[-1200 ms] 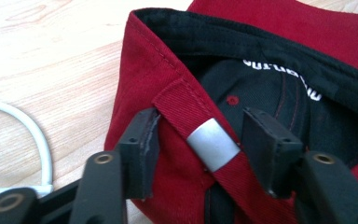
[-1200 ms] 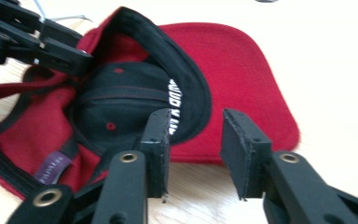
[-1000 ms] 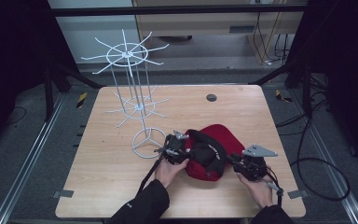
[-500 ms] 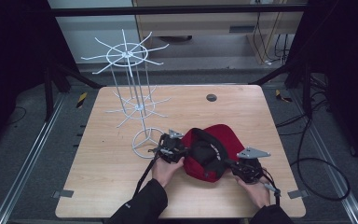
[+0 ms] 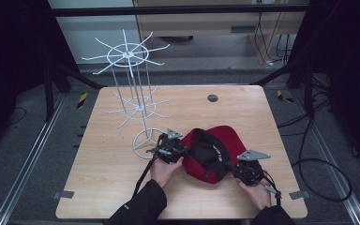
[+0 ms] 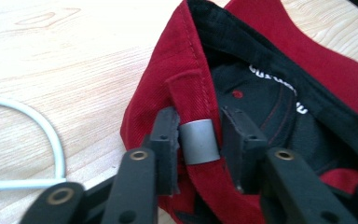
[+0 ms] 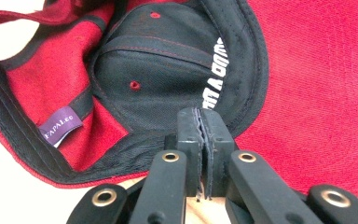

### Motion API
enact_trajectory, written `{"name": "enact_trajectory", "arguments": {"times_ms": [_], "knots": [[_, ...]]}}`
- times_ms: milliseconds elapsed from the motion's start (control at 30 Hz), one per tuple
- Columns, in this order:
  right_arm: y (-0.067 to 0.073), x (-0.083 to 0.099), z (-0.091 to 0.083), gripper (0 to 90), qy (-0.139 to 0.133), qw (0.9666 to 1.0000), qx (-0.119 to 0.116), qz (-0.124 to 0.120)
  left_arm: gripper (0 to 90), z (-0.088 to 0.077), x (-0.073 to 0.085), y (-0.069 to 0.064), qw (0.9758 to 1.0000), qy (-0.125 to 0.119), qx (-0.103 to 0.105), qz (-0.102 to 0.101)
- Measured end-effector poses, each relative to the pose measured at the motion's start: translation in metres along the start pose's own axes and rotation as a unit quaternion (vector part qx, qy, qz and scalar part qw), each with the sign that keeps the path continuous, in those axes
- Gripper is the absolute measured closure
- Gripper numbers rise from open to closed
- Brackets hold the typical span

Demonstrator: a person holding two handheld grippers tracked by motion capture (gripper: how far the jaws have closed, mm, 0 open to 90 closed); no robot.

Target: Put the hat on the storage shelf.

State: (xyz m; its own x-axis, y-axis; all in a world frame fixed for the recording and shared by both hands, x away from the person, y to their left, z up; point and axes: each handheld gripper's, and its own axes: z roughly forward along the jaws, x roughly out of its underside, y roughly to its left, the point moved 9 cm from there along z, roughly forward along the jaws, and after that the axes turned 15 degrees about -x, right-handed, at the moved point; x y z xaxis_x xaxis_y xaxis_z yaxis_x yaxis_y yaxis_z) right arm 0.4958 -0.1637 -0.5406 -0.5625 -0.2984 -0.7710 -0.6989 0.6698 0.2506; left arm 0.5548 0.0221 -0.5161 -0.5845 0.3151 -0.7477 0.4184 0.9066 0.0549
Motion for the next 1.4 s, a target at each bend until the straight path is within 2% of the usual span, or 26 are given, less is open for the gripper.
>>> {"name": "enact_trajectory", "arguments": {"times_ms": [67,133,233,300,333,367,467,533,567,600,633,667,700,733,800,867,933,1000,1167,1233,1400], "knots": [[0.0,0.0,0.0,87.2,-0.001,1.0,0.0,0.0,47.6,0.0,-0.002,-0.004,0.9999,-0.014,-0.003,0.009],[0.0,0.0,0.0,87.0,-0.002,1.0,0.0,0.0,40.8,0.0,-0.005,-0.005,0.9996,-0.017,-0.015,0.015],[0.0,0.0,0.0,87.0,-0.002,1.0,0.001,-0.003,32.9,0.006,-0.01,-0.004,0.9993,-0.016,-0.032,0.013],[0.0,0.0,0.0,87.0,-0.002,1.0,0.001,-0.002,30.4,0.009,-0.01,-0.004,0.9993,-0.011,-0.034,0.008],[-0.001,0.0,0.0,87.0,-0.002,1.0,0.001,-0.003,29.6,0.017,-0.009,-0.003,0.9992,0.003,-0.039,0.004],[-0.001,0.0,0.0,87.1,-0.003,1.0,0.001,-0.003,29.3,0.017,-0.009,-0.003,0.9992,0.003,-0.039,0.004],[-0.001,0.001,0.0,87.2,-0.002,1.0,0.0,-0.005,32.8,0.031,0.0,0.0,0.9979,0.041,-0.049,-0.001],[0.001,0.002,0.001,87.3,-0.001,1.0,-0.003,-0.002,41.3,0.035,0.004,0.0,0.9976,0.057,-0.039,-0.008],[0.001,0.003,0.001,87.4,0.0,1.0,-0.001,-0.006,47.1,0.035,0.004,0.0,0.9976,0.057,-0.039,-0.008],[0.001,0.003,0.001,87.4,0.0,1.0,-0.001,-0.006,47.1,0.036,0.004,0.0,0.9977,0.057,-0.032,-0.017],[0.001,0.004,0.001,87.8,0.004,1.0,0.0,-0.008,54.4,0.036,0.004,0.001,0.9975,0.06,-0.025,-0.026],[0.001,0.005,0.001,88.1,0.004,1.0,0.0,-0.004,56.2,0.035,0.003,0.002,0.9976,0.06,-0.022,-0.026],[0.0,0.006,0.001,88.4,0.006,1.0,0.001,-0.005,60.4,0.033,0.001,0.005,0.9976,0.059,-0.012,-0.035],[0.001,0.006,0.002,88.6,0.007,1.0,-0.001,-0.001,65.1,0.031,-0.001,0.007,0.9977,0.055,-0.005,-0.039],[0.0,0.008,0.003,89.0,0.012,0.9999,-0.001,-0.002,68.9,0.024,-0.005,0.009,0.9982,0.045,0.006,-0.041],[0.0,0.009,0.003,89.4,0.016,0.9999,0.0,0.0,69.6,0.015,-0.012,0.008,0.9991,0.023,0.014,-0.034],[-0.001,0.009,0.005,89.8,0.018,0.9998,0.001,0.001,69.8,0.004,-0.019,0.005,0.9986,0.002,0.031,-0.043],[-0.001,0.01,0.006,90.0,0.023,0.9997,0.002,0.004,69.9,-0.007,-0.026,0.003,0.9981,-0.021,0.044,-0.037],[-0.003,0.01,0.011,90.0,0.027,0.9996,0.001,0.005,70.0,-0.035,-0.039,-0.007,0.9945,-0.069,0.076,-0.023],[-0.003,0.01,0.014,90.0,0.026,0.9996,0.001,0.007,70.0,-0.043,-0.041,-0.01,0.9931,-0.082,0.082,-0.019],[-0.005,0.008,0.018,90.0,0.021,0.9997,0.002,0.009,70.0,-0.057,-0.044,-0.016,0.9906,-0.097,0.097,-0.001]]}}
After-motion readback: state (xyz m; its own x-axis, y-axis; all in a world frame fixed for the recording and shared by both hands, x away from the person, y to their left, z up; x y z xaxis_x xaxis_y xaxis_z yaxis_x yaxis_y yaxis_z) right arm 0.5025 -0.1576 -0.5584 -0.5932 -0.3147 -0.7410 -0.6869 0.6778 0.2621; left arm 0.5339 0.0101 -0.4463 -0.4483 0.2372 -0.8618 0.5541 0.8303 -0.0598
